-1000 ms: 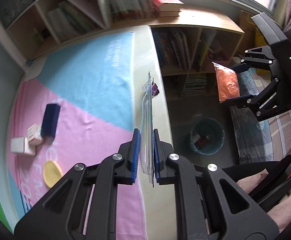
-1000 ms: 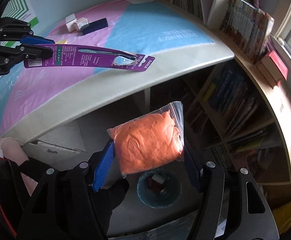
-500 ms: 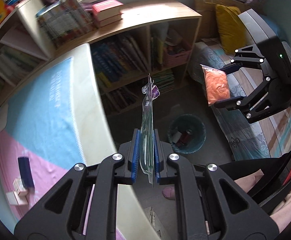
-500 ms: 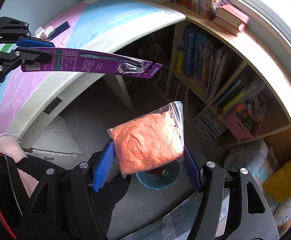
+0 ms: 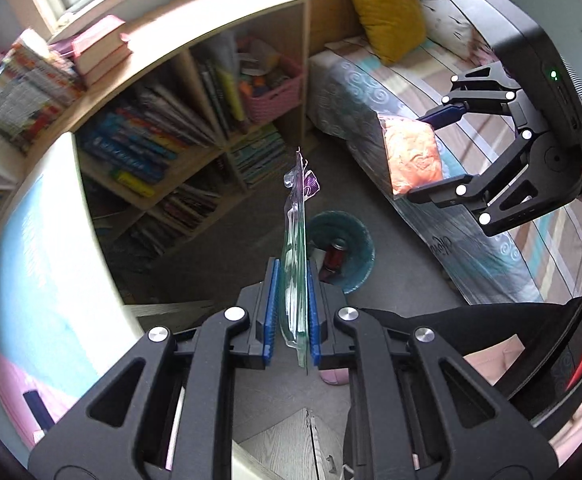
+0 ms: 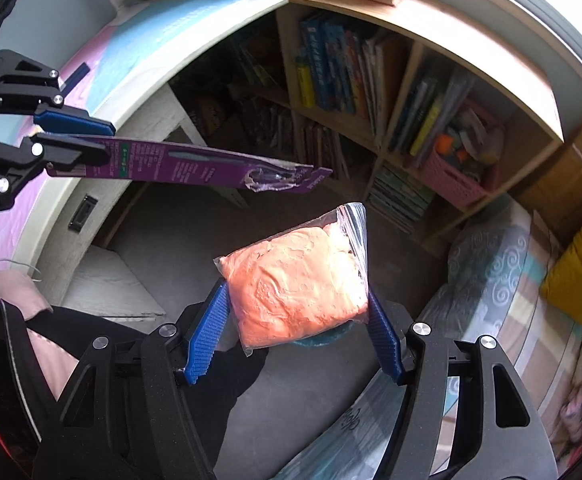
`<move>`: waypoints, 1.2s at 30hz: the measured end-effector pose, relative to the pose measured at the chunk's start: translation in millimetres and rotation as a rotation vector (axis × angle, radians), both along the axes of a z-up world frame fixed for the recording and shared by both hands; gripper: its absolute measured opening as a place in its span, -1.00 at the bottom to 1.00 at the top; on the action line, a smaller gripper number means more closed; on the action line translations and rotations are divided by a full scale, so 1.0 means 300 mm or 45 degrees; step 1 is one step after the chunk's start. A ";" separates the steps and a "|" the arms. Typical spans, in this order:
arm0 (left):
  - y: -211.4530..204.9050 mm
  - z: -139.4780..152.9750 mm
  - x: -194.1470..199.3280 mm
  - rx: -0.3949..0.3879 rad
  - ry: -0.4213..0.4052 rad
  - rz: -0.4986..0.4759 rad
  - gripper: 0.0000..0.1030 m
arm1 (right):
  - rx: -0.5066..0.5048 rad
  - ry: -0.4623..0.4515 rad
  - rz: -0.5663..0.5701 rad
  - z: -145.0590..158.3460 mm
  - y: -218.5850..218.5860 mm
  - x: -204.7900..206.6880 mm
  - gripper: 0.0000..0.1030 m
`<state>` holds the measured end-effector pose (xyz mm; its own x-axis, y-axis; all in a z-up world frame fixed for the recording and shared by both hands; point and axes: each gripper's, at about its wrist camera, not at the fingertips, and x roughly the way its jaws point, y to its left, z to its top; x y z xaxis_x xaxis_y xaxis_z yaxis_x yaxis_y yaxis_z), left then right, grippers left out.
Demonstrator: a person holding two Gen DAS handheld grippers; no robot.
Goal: Collect trash
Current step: 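Lift the toothbrush package and orange bag and carry both over the teal bin, then open both tools to drop the package and bag into the teal bin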
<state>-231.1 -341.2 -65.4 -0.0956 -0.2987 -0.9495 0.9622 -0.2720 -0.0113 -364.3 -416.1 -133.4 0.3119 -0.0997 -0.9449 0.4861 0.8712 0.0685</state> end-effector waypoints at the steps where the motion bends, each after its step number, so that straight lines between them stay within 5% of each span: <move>1: -0.006 -0.008 -0.011 0.011 0.004 -0.017 -0.79 | 0.008 0.000 -0.015 -0.006 -0.003 -0.013 0.27; 22: -0.124 -0.134 -0.165 0.152 -0.003 -0.198 -0.77 | 0.106 0.016 -0.158 -0.102 -0.077 -0.135 0.29; 23: -0.131 -0.140 -0.170 0.147 -0.022 -0.197 -0.61 | 0.114 0.023 -0.156 -0.107 -0.082 -0.137 0.35; 24: -0.140 -0.145 -0.177 0.135 -0.053 -0.188 0.03 | 0.104 0.040 -0.158 -0.112 -0.086 -0.136 0.45; 26: -0.144 -0.141 -0.192 0.087 -0.091 -0.186 0.87 | 0.059 0.068 -0.166 -0.118 -0.096 -0.138 0.67; 36: -0.179 -0.129 -0.200 0.070 -0.132 -0.193 0.87 | 0.018 0.065 -0.207 -0.100 -0.170 -0.167 0.71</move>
